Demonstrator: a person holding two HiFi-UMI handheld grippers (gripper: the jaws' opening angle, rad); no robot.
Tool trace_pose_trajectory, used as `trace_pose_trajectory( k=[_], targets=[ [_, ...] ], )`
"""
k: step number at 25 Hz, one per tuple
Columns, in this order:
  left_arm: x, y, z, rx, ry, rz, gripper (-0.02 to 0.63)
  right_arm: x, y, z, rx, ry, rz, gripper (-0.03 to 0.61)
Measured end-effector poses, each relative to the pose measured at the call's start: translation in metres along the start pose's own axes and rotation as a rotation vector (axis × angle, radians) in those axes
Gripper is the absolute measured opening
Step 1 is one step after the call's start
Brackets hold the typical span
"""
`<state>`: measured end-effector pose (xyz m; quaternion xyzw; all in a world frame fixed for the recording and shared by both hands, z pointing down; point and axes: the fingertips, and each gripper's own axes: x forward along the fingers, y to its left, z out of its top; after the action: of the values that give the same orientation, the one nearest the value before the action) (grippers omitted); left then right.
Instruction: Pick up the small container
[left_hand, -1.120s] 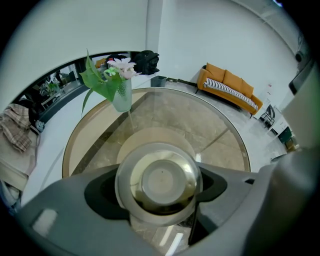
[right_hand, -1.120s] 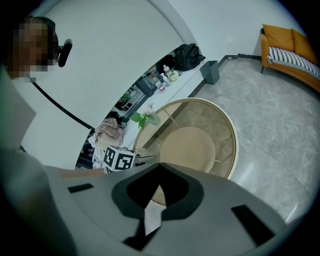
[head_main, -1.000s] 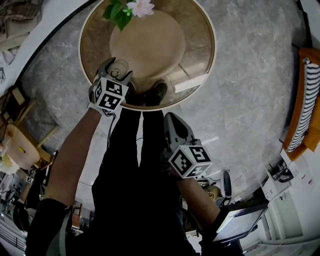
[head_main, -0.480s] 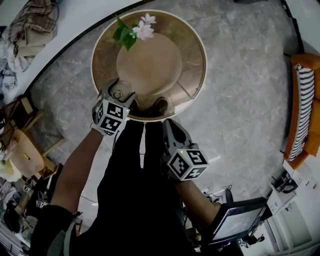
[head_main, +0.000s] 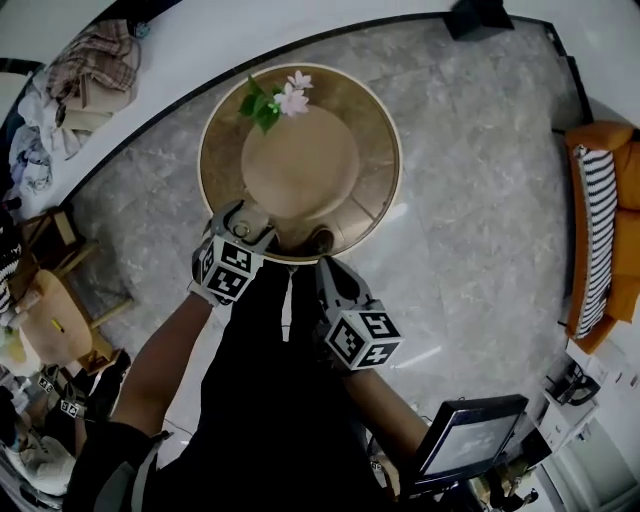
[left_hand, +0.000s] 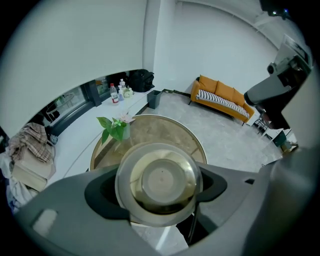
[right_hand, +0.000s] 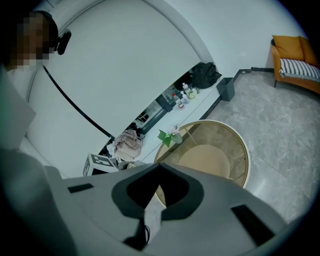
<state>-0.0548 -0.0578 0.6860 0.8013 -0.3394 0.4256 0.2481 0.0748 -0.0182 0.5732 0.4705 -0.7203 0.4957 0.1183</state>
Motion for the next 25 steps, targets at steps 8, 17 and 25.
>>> trace_pose_trajectory(
  k=[8,17,25],
  targets=[
    [-0.051,-0.019,0.015,0.044,-0.070,-0.031,0.341,-0.021,0.021,0.007,-0.041,-0.010,0.017,-0.005],
    [-0.104,-0.039,0.018,-0.021,-0.087,-0.039,0.341,-0.041,0.037,0.017,-0.077,-0.022,0.021,-0.005],
    [-0.140,-0.066,0.027,-0.006,-0.085,-0.080,0.341,-0.057,0.055,0.032,-0.118,-0.044,0.037,-0.005]
  ],
)
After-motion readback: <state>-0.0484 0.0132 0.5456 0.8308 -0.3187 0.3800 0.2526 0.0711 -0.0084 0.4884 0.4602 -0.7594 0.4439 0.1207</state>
